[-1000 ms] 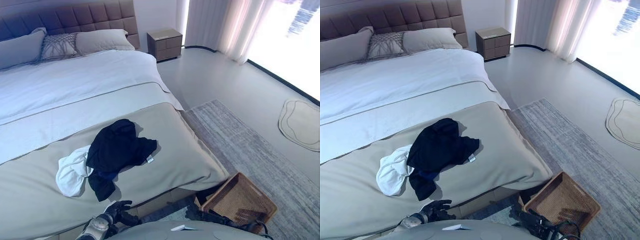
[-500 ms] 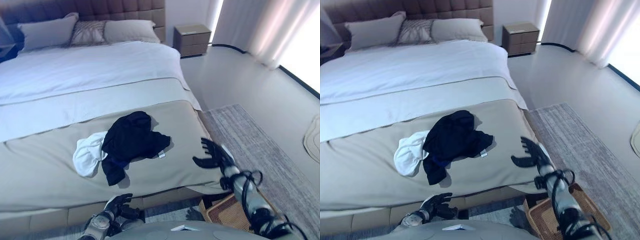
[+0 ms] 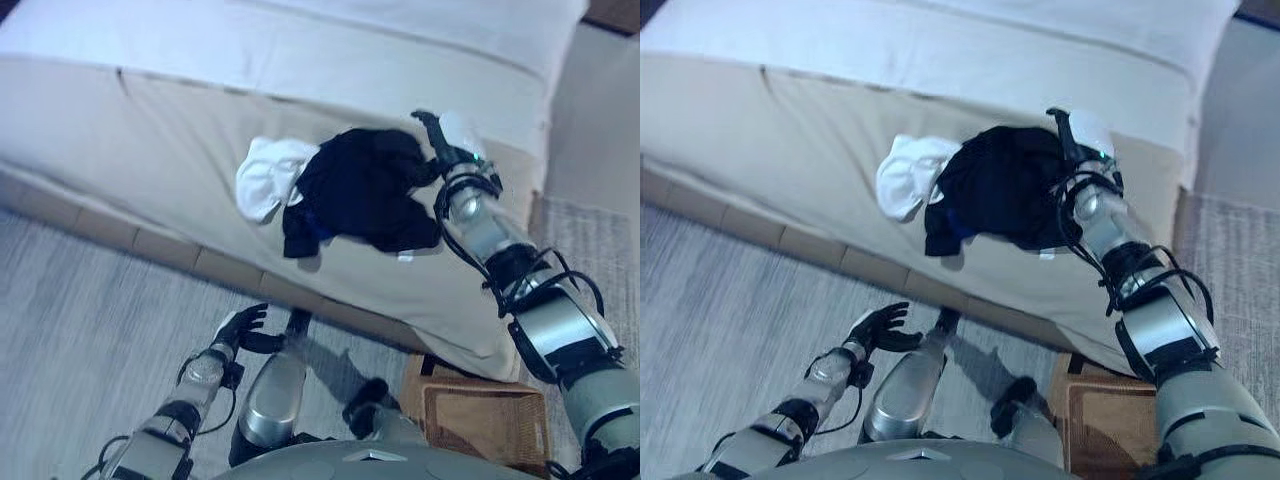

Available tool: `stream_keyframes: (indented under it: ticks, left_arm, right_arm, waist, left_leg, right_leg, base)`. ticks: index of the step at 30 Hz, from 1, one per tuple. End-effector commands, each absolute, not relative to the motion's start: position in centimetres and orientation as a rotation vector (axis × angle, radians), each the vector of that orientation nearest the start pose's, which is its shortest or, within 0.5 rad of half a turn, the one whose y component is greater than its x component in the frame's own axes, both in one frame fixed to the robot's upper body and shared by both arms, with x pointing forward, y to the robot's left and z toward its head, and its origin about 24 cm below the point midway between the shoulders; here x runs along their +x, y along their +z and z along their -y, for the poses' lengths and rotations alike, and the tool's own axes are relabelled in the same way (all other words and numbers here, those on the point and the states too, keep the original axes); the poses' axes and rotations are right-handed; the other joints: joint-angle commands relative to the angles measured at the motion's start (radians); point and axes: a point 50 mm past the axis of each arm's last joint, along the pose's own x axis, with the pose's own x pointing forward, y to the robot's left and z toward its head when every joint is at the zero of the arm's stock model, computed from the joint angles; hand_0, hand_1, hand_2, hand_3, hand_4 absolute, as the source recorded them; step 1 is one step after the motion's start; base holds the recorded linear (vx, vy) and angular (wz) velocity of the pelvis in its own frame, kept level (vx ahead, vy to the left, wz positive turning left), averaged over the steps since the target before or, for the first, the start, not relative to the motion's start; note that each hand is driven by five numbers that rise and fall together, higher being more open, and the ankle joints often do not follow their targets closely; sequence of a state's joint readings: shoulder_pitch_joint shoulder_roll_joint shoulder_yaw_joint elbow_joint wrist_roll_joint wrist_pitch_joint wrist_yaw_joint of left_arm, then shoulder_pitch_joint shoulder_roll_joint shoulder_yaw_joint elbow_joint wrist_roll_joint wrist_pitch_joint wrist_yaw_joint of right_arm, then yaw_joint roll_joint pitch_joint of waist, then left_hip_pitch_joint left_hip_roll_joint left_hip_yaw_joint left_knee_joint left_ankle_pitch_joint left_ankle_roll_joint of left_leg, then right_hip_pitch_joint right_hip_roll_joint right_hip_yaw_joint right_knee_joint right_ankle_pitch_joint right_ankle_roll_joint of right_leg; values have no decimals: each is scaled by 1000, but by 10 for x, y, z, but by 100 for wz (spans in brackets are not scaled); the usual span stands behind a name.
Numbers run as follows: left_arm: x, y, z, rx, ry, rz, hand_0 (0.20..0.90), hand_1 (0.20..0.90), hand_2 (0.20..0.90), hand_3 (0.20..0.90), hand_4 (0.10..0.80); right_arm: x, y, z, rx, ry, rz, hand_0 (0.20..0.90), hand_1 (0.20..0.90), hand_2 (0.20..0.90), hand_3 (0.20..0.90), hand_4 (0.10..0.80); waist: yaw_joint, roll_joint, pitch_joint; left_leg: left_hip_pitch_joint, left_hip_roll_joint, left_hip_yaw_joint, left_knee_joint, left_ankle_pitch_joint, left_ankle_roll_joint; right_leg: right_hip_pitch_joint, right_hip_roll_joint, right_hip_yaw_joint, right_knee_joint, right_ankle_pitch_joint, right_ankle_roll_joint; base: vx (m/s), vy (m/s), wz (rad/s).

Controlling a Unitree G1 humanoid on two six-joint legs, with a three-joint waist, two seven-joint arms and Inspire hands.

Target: Pick up the clothes from the bed and place them into the basket

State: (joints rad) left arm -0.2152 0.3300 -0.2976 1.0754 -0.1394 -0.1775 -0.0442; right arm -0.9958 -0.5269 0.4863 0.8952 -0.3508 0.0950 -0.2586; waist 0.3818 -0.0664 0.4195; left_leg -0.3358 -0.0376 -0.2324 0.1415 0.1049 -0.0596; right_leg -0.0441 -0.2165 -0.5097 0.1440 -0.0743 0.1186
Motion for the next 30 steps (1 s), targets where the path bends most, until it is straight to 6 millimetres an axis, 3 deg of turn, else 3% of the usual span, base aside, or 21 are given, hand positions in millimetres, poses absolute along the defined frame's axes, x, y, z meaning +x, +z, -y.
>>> stream_keyframes:
  ticks: [1, 3, 10, 11, 12, 13, 17, 20, 22, 26, 29, 30]
  left_arm:
    - [169, -118, -254, 348, -57, -819, 900, 900, 900, 900, 800]
    - [176, -112, -257, 352, -68, -775, 900, 900, 900, 900, 800]
    - [185, -103, -259, 352, -82, -706, 900, 900, 900, 900, 800]
    - [186, -103, -259, 352, -82, -704, 900, 900, 900, 900, 800]
    - [188, -101, -259, 355, -80, -696, 900, 900, 900, 900, 800]
    - [189, -101, -259, 356, -79, -695, 900, 900, 900, 900, 800]
    - [190, -98, -262, 363, -73, -691, 900, 900, 900, 900, 800]
    - [189, -98, -263, 372, -71, -689, 900, 900, 900, 900, 800]
    - [183, -100, -265, 374, -62, -701, 900, 900, 900, 900, 800]
    - [171, -106, -265, 379, -40, -735, 900, 900, 900, 900, 800]
    - [157, -114, -264, 380, -32, -786, 900, 900, 900, 900, 800]
    - [154, -116, -265, 385, -37, -799, 900, 900, 900, 900, 800]
  right_arm:
    - [408, 205, 222, -1175, -324, 125, 900, 900, 900, 900, 800]
    - [411, 203, 238, -1168, -346, 1, 900, 900, 900, 900, 800]
    - [410, 197, 262, -1267, -315, -265, 900, 900, 900, 900, 800]
    - [410, 196, 263, -1272, -311, -278, 721, 721, 721, 691, 591]
    - [410, 195, 263, -1280, -300, -297, 418, 418, 418, 337, 237]
    - [410, 195, 262, -1279, -302, -290, 300, 300, 300, 200, 100]
    - [414, 208, 254, -1248, -313, -209, 300, 300, 300, 200, 100]
    - [416, 234, 245, -1186, -380, -31, 300, 300, 300, 200, 100]
    - [414, 265, 234, -1110, -454, 161, 300, 300, 300, 200, 100]
    - [396, 309, 218, -982, -577, 483, 300, 300, 300, 200, 100]
    - [364, 340, 214, -866, -691, 769, 300, 300, 300, 200, 100]
    - [357, 341, 216, -846, -714, 821, 300, 300, 300, 200, 100]
  waist:
    - [50, -19, -7]
    - [82, -17, 23]
    - [127, -12, 74]
    - [129, -12, 77]
    - [132, -15, 83]
    - [132, -15, 84]
    - [130, -20, 88]
    - [120, -27, 85]
    - [100, -32, 71]
    - [57, -42, 32]
    - [8, -42, -31]
    - [-1, -41, -49]
  left_leg:
    - [25, -48, 103, 19, -145, 120]
    - [-17, -44, 87, 30, -134, 118]
    - [-74, -37, 53, 44, -119, 115]
    - [-76, -37, 51, 45, -118, 115]
    - [-76, -34, 46, 45, -120, 114]
    - [-76, -34, 46, 45, -120, 113]
    - [-61, -26, 42, 47, -128, 109]
    - [-30, -15, 45, 33, -136, 104]
    - [7, -3, 58, 16, -145, 102]
    - [83, 10, 80, -28, -154, 96]
    - [166, 15, 106, -76, -164, 95]
    - [184, 16, 111, -85, -166, 95]
  right_leg:
    - [-55, -28, 59, 169, 52, -39]
    - [-89, -30, 36, 195, 43, -40]
    - [-166, -32, -16, 256, 19, -38]
    - [-168, -32, -18, 257, 19, -38]
    - [-174, -29, -21, 258, 17, -37]
    - [-175, -28, -21, 258, 18, -36]
    - [-169, -24, -15, 259, 19, -34]
    - [-148, -17, -2, 243, 26, -31]
    - [-131, -14, 15, 234, 33, -26]
    - [-86, -2, 42, 192, 42, -22]
    - [-32, 8, 65, 143, 47, -17]
    - [-20, 12, 70, 132, 47, -16]
  base:
    - [-13, -18, 31]
    - [-18, -42, 33]
    - [2, -29, 25]
    - [13, -47, 9]
    - [8, -45, 7]
    - [8, -55, 5]
    - [31, -45, -4]
    - [25, -59, -8]
    - [16, -36, -10]
    - [42, -28, -19]
    - [76, -16, -14]
    - [100, -17, -18]
